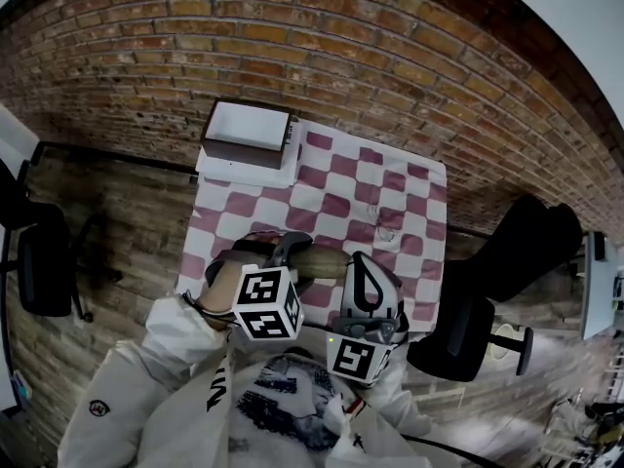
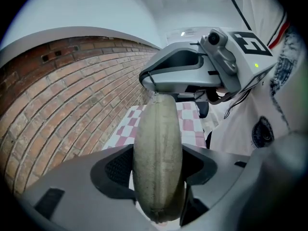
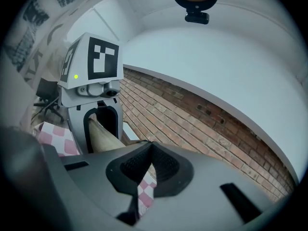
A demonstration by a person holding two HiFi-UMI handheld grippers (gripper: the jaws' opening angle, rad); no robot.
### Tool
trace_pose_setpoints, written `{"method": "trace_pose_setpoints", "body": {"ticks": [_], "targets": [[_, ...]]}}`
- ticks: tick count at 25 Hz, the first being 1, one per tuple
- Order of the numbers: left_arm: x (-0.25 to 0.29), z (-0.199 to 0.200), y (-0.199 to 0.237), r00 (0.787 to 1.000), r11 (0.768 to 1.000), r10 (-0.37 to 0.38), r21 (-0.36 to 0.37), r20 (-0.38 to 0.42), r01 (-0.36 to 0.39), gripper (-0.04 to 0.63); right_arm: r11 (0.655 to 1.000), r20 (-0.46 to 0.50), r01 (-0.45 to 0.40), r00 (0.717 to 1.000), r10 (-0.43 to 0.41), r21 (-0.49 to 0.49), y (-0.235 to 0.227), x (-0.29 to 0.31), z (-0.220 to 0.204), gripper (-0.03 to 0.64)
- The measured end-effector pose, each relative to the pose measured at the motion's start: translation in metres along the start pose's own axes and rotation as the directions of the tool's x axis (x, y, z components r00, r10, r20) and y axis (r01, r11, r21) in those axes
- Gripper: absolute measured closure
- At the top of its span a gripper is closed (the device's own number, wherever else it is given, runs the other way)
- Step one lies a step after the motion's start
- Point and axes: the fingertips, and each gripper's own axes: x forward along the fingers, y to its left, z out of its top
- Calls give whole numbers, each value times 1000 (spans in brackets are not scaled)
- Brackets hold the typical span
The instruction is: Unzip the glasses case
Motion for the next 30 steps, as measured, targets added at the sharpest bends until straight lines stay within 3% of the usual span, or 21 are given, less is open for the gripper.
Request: {"method": "trace_pose_setpoints", "body": {"ticks": [5, 10, 13, 16, 19, 23, 30], "targets": [[1, -3, 3, 1000, 1000, 9, 17, -23, -9, 316, 1000, 9, -7, 1000, 7, -14, 3, 3, 4, 604], [4, -3, 6, 1000, 1000, 9, 18, -11, -9, 314, 999, 11, -31, 999, 31, 35, 2, 5, 0, 603], [5, -1, 5, 1000, 999, 26, 22, 9, -26, 314, 991, 28, -36, 999, 32, 127, -2, 6, -3, 603], [4, 0, 6, 999, 999, 41, 17, 24, -41, 314, 959, 87, -60, 996, 37, 278, -8, 3, -1, 601], [2, 2, 9, 998, 999, 47, -24, 47, -46, 314, 946, 96, -61, 995, 32, 319, -14, -3, 0, 600], [0, 6, 16, 995, 992, 70, -106, 78, -61, 314, 902, 88, -42, 996, 5, 429, -20, -11, -5, 598], [5, 8, 10, 992, 975, 122, -193, 40, -113, 313, 870, 106, -106, 992, 62, 481, -17, -29, -17, 598]]}}
